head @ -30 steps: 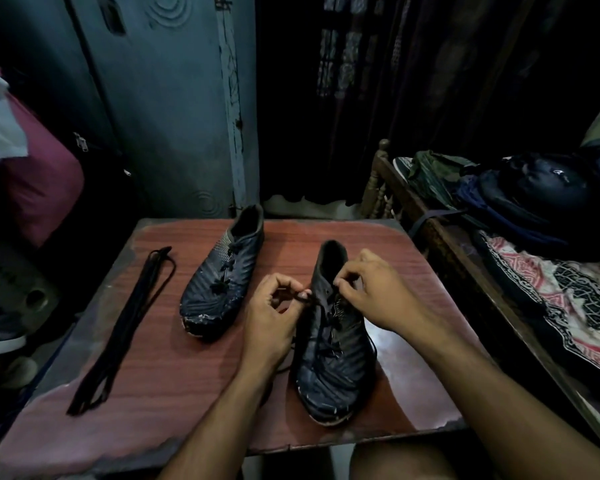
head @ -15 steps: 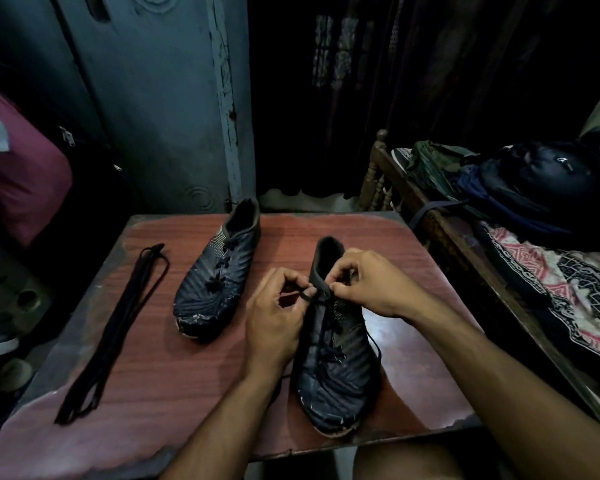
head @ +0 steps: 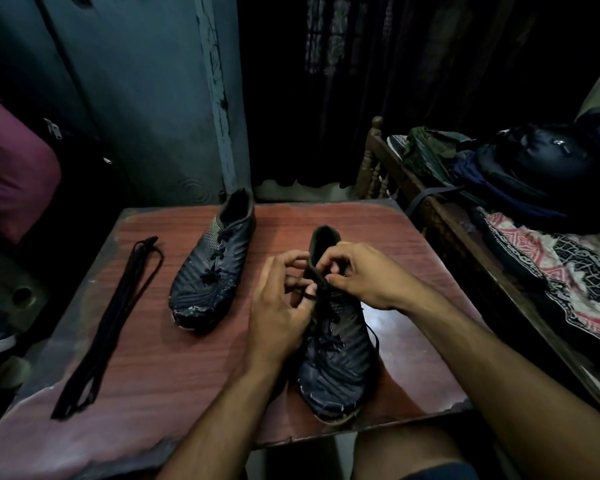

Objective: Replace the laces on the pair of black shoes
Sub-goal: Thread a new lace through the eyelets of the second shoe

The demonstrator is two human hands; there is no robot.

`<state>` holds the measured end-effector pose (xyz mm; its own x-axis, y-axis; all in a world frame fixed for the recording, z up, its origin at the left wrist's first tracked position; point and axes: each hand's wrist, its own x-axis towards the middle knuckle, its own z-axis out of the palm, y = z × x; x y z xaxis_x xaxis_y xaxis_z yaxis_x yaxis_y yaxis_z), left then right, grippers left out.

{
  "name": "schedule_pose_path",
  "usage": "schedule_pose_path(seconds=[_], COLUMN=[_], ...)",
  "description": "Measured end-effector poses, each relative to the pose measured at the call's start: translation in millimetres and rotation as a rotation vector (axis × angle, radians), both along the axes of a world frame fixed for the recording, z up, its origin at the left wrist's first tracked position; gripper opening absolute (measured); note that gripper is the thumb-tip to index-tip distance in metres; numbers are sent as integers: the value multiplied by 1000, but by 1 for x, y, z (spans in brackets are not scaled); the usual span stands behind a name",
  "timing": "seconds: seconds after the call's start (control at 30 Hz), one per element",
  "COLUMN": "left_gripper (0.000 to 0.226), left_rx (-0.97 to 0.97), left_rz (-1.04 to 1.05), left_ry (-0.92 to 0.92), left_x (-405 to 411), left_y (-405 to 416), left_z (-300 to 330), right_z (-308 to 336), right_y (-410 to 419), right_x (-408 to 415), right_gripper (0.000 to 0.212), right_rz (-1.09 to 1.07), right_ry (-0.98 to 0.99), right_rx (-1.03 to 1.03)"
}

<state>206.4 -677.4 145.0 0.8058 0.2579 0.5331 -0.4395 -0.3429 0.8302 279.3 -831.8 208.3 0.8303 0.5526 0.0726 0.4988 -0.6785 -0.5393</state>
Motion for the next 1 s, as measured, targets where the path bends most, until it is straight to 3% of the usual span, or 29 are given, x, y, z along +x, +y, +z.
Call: schedule_pose_path(seconds=[0.33, 1.0], left_gripper=[61, 75], left_rx=[-148, -155], left_rz=[-53, -99], left_ry=[23, 48], left_x=[1, -3], left_y=[6, 4], left_z=[-3, 0], right_z=[5, 6], right_y=[-3, -2], right_x=[2, -2], right_gripper=[5, 3], right_rz=[25, -3], right_ry=[11, 62], right_rx=[-28, -18])
